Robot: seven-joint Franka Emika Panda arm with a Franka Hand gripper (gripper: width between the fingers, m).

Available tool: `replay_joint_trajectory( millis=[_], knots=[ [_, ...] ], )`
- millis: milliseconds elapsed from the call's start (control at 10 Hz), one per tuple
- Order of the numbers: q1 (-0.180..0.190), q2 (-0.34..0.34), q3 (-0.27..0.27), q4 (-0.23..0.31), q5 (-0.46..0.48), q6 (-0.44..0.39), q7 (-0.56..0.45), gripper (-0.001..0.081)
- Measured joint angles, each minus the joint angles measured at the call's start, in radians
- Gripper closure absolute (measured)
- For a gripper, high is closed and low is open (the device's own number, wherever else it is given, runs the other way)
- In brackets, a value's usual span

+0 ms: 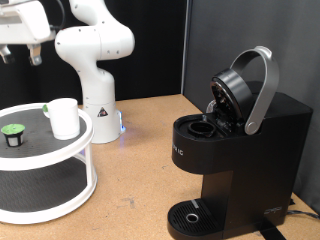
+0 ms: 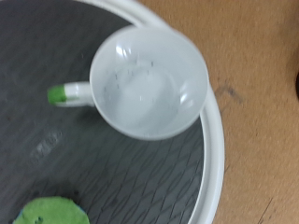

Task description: Make a cup of coffee with the keurig machine

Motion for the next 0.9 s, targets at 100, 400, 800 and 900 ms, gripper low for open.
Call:
replay_joint_trajectory(
  millis=[100,400,800,900],
  knots=[
    [-0.004,0.011,0.001,-0.01,-0.011,0.03,0.012,0.0003],
    [-0.005,0.01,0.001,-0.012,-0.042,0.002,-0.019,0.0003],
    [-0.034,0.012,-0.02,-0.092,-0.193,0.137,-0.021,0.0003],
    [-0.037,0.012,-0.037,-0.118,-0.209,0.195,-0.021,0.0003]
  ],
)
